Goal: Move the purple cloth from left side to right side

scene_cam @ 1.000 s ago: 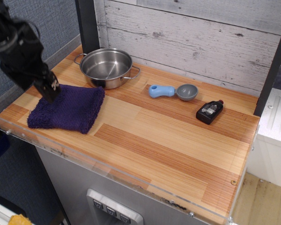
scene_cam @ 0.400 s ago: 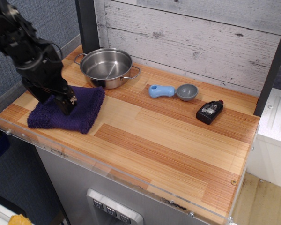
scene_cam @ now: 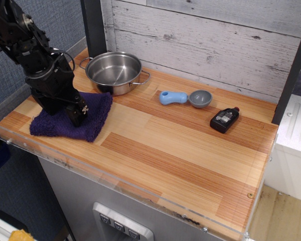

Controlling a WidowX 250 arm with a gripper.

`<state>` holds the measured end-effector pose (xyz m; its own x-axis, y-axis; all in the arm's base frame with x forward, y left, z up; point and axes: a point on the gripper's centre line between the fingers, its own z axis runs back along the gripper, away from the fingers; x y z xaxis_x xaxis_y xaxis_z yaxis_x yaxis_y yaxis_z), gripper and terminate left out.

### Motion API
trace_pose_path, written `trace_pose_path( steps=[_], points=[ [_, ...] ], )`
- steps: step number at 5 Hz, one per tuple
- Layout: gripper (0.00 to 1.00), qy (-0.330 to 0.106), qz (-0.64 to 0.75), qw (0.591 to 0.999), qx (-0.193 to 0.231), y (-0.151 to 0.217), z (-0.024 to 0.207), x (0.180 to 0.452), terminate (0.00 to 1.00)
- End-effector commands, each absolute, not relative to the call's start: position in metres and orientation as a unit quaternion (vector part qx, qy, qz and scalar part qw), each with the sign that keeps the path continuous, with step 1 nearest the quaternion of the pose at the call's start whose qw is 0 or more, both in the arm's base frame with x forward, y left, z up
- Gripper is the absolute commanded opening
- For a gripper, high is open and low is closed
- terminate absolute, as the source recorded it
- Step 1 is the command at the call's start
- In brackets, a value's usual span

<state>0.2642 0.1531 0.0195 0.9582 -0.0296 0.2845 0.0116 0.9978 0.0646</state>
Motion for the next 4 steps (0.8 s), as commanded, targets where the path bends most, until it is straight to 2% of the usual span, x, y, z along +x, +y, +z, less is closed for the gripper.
trace_pose_path(
  steps=[1, 4],
  points=[
    [1.00, -0.119, -0.013, 0.993, 0.016, 0.147, 0.017, 0.267, 0.00],
    [1.00, -0.125, -0.051, 0.991, 0.013, 0.102, 0.025, 0.261, 0.00]
  ],
)
